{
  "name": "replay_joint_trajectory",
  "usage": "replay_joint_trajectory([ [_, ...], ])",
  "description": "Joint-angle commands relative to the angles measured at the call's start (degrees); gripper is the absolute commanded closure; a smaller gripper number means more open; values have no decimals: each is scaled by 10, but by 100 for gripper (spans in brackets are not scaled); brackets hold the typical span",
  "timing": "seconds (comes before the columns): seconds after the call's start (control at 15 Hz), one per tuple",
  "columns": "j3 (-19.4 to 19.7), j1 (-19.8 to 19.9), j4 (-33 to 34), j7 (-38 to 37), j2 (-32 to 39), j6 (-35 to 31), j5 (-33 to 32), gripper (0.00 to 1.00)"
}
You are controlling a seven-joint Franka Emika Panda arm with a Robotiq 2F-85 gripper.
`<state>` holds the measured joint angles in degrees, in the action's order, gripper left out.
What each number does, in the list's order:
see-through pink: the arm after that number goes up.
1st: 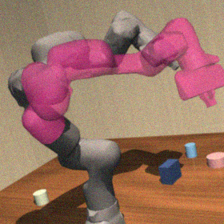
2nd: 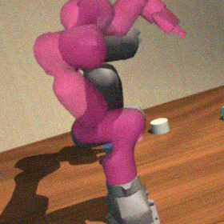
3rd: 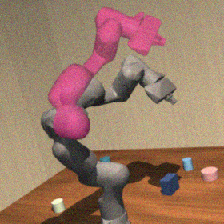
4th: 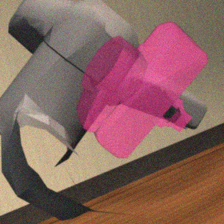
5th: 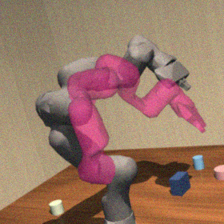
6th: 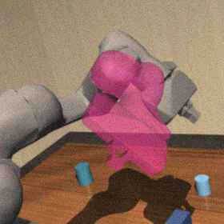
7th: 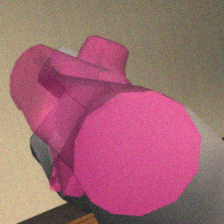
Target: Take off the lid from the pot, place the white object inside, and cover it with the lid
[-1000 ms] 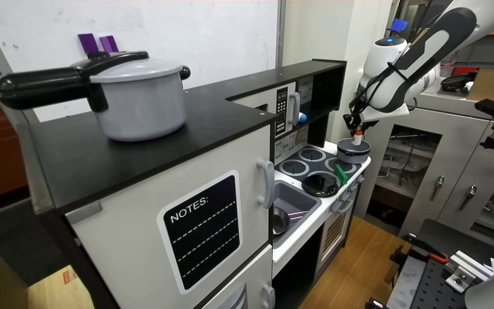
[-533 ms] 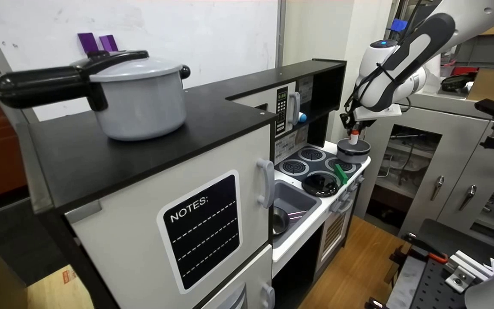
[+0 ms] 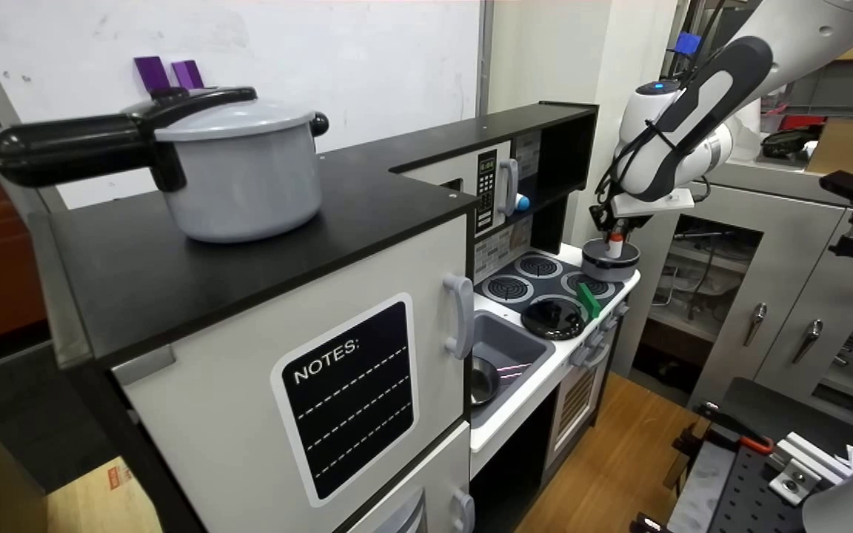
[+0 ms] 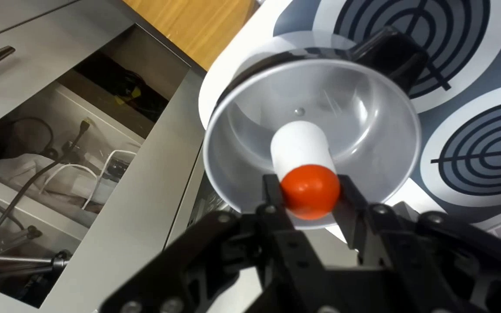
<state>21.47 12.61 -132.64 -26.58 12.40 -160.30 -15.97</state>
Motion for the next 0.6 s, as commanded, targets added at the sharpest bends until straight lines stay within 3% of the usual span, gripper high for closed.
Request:
replay_joint_trajectory([
  [0.0, 10, -12, 6, 9, 8, 3, 7, 91],
  [0.53, 25, -40, -1, -7, 22, -8, -13, 91],
])
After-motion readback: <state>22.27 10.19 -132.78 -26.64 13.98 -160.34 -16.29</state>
